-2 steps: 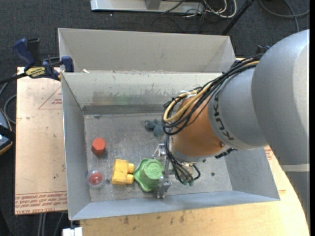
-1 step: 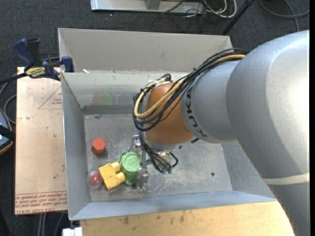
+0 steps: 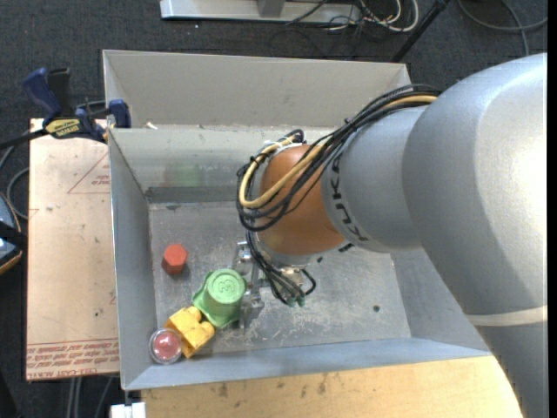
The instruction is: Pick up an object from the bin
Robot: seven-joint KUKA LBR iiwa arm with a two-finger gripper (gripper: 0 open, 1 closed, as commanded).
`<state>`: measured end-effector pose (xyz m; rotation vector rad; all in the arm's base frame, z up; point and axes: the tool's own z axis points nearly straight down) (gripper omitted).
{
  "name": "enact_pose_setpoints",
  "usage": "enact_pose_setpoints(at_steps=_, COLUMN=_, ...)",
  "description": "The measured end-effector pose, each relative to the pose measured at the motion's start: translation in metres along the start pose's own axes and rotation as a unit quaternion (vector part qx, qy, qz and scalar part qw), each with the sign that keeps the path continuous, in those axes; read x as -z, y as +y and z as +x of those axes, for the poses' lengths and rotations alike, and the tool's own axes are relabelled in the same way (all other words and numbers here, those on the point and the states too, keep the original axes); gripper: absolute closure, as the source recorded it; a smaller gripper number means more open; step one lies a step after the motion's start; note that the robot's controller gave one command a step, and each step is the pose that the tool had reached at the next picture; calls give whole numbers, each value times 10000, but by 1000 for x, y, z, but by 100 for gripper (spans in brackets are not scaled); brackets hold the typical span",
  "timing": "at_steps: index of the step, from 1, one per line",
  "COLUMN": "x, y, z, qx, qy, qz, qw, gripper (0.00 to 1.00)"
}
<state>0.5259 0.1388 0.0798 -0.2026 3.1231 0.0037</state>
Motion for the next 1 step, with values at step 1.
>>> enact_pose_setpoints(at_steps=1, x=125, y=30, z=-18, qx=47, qy=2, qz=-9, qw=10000, gripper=100)
